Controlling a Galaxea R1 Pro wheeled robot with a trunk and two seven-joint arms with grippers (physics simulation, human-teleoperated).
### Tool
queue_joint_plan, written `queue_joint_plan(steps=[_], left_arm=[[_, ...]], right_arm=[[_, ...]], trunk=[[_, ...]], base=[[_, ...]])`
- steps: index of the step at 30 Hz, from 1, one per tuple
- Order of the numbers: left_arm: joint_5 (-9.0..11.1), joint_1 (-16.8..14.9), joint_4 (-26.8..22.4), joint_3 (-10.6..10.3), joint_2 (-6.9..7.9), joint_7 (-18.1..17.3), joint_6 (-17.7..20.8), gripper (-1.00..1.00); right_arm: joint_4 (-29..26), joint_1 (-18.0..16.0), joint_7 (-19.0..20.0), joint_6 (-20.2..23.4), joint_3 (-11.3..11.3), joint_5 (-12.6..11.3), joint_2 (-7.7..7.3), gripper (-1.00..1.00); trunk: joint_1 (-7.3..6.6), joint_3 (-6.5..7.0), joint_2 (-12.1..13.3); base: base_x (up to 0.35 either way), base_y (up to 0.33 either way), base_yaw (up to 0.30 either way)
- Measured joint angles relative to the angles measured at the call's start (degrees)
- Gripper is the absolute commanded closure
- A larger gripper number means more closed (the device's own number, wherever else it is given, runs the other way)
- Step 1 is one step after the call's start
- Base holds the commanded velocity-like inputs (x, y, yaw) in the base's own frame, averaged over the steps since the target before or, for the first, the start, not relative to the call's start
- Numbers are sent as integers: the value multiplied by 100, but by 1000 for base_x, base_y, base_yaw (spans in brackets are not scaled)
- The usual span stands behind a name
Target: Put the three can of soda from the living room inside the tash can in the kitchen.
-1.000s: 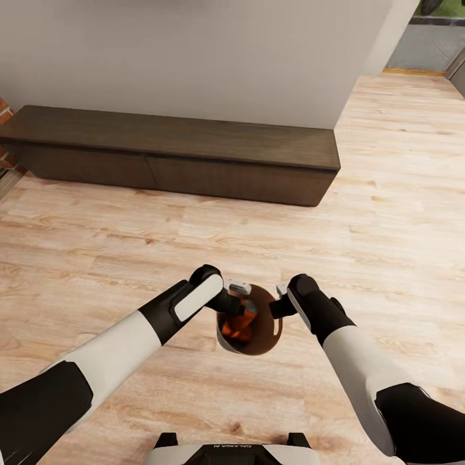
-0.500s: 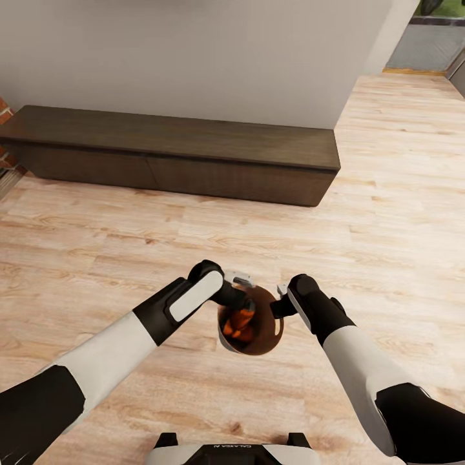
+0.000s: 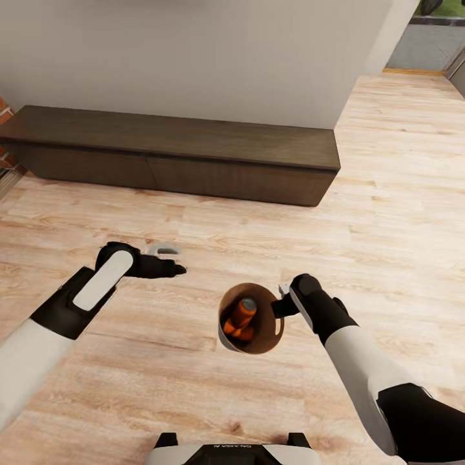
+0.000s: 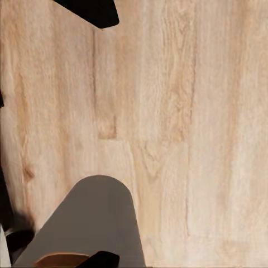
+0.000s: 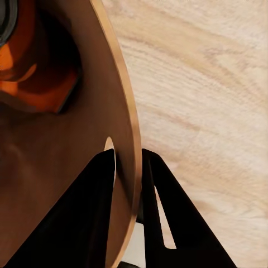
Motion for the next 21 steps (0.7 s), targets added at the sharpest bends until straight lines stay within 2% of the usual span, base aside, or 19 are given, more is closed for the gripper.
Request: queue_joint_plan(steps=[1, 3, 4, 7, 11, 13, 16, 17, 19, 20, 21], left_arm=[[-41, 187, 21, 201, 132, -9, -243, -100], [-129, 401, 103, 342, 298, -17, -565, -100], [-358, 587, 249, 431, 431, -47, -919, -100], [-660, 775, 514, 507, 557, -159, -1378, -100], [-1081, 976, 974, 552, 633, -487, -1850, -100], [-1360, 1163, 1461, 558, 653, -911, -2359, -100], [-1469, 1251, 1888, 547, 655, -1276, -2647, -100], [-1496, 1278, 2094, 540, 656, -1439, -2814, -100], [-1512, 1296, 2279, 530, 657, -1576, -3018, -100], [-1526, 1310, 2402, 521, 654, -1669, -3200, -100], [-1538, 1427, 2534, 509, 650, -1775, -3469, -100]], right_arm=[[-14, -1, 5, 0, -15, -9, -13, 100], [-31, 0, 16, -1, -29, -1, -30, 100], [-49, -1, 29, 0, -50, -41, -64, 100], [-62, 3, 41, -2, -165, -14, -120, 100], [-90, 11, 40, -3, -560, -8, -162, 100], [-183, 27, -12, 1, -744, -31, -179, 100], [-352, 39, -40, -1, -809, -3, -254, 100], [-422, 50, -36, 3, -817, -59, -327, 100], [-490, 58, -56, -2, -823, 43, -407, 100], [-535, 62, -57, -1, -830, 35, -478, 100], [-639, 86, -47, 5, -851, -76, -607, 100]], trunk=[[0, 0, 0], [0, 0, 0], [0, 0, 0], [0, 0, 0], [0, 0, 0], [0, 0, 0], [0, 1, 0], [0, 0, 0], [0, 0, 0], [0, 0, 0], [0, -1, 0]], base=[[0, 0, 0], [0, 0, 0], [0, 0, 0], [0, 0, 0], [0, 0, 0], [0, 0, 0], [0, 0, 0], [0, 0, 0], [0, 0, 0], [0, 0, 0], [0, 0, 0]])
